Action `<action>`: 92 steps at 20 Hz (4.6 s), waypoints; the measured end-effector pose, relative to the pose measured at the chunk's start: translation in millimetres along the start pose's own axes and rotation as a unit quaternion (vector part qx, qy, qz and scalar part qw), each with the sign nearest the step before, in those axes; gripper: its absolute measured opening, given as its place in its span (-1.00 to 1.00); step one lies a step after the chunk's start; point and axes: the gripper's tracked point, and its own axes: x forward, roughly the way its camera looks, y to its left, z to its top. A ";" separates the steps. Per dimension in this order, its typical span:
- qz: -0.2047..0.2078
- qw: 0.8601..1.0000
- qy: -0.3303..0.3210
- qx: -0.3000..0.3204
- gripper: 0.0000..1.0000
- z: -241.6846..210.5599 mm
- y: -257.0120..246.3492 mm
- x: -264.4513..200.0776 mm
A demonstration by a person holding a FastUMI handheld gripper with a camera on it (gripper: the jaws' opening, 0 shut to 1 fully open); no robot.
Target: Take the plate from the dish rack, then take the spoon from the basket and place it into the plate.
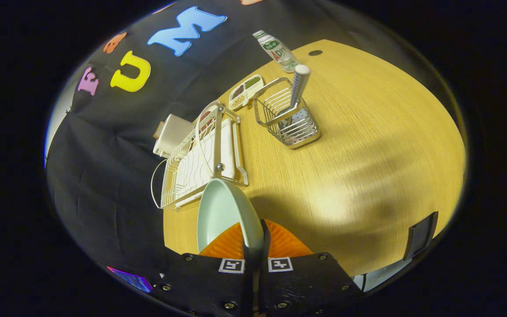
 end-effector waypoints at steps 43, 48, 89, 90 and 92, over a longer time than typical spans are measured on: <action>-0.073 0.847 -0.414 -0.325 0.35 195.9 -19.0 -37.1; -0.058 0.855 -0.405 -0.317 -0.57 200.4 -19.4 -16.0; -0.103 0.873 -0.327 -0.346 -0.93 109.5 86.1 -124.5; -0.101 0.872 -0.321 -0.355 -0.93 103.9 91.5 -119.6; -0.096 0.873 -0.306 -0.368 -0.93 90.6 99.5 -107.5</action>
